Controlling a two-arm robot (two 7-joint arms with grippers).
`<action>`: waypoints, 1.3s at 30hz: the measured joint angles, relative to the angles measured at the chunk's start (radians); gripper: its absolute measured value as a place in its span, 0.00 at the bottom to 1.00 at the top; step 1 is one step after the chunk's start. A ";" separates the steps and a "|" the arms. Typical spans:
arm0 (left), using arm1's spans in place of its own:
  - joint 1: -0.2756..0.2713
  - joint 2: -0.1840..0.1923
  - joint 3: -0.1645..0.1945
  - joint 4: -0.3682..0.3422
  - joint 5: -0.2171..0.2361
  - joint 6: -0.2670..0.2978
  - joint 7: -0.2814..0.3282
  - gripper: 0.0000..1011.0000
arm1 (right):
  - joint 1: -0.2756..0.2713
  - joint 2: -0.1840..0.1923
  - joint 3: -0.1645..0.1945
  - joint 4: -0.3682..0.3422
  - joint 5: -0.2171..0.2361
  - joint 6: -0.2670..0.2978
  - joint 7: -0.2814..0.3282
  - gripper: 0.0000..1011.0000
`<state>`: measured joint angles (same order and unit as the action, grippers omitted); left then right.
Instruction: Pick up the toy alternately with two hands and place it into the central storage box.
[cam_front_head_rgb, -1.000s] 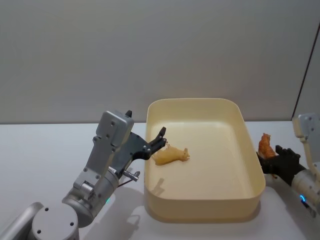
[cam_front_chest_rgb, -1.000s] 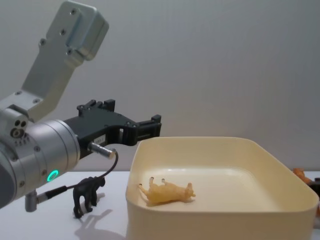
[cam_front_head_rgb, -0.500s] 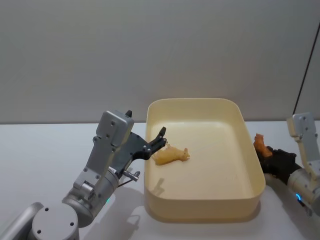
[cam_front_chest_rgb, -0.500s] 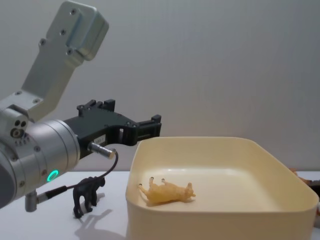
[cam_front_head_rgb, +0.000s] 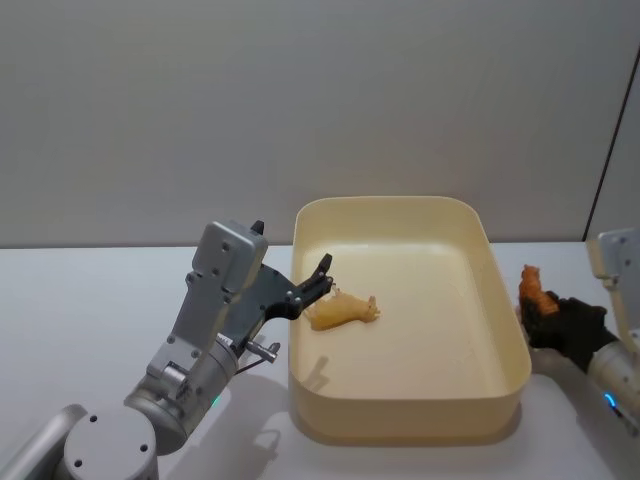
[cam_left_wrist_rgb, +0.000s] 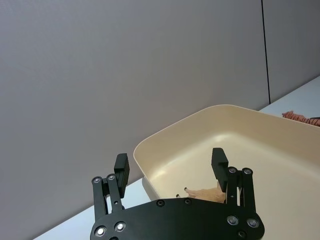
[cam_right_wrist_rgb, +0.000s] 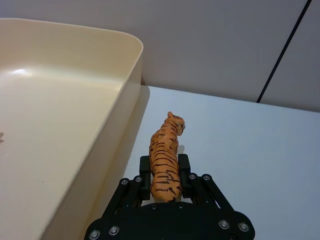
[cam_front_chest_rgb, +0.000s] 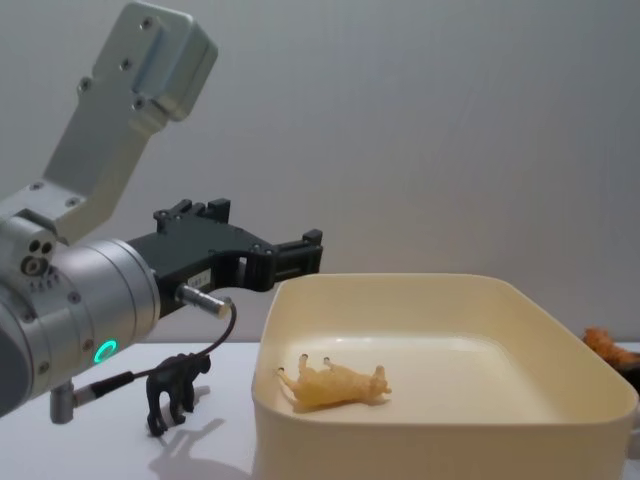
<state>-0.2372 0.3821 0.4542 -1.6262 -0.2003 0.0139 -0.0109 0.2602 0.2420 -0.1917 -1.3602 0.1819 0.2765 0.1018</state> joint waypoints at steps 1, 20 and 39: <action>0.000 0.000 0.000 0.000 0.000 0.000 0.000 0.99 | -0.003 0.002 0.001 -0.005 -0.001 -0.003 -0.001 0.30; 0.000 0.000 0.000 0.000 0.000 0.000 0.000 0.99 | -0.043 0.042 0.030 -0.222 0.034 -0.053 0.058 0.30; 0.000 0.000 0.000 0.000 0.000 0.000 0.000 0.99 | 0.124 -0.048 -0.027 -0.069 0.045 0.004 0.226 0.30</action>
<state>-0.2372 0.3821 0.4542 -1.6262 -0.2004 0.0139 -0.0109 0.3846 0.1937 -0.2188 -1.4294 0.2273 0.2803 0.3278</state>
